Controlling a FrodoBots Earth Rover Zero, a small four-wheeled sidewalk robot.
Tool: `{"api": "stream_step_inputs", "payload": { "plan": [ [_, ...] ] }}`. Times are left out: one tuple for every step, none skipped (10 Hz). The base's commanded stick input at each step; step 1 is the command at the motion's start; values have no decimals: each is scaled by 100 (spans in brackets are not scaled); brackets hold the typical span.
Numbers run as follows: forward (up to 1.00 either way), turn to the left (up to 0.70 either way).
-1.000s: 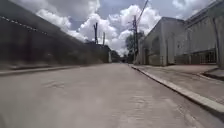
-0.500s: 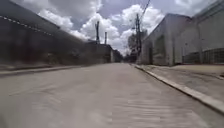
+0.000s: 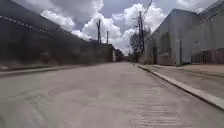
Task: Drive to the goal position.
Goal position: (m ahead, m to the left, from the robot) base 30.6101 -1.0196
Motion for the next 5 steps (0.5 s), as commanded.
{"api": "stream_step_inputs", "payload": {
  "plan": [
    [100, 0],
    [100, 0],
    [100, 1],
    [100, 2],
    [100, 0]
  ]
}}
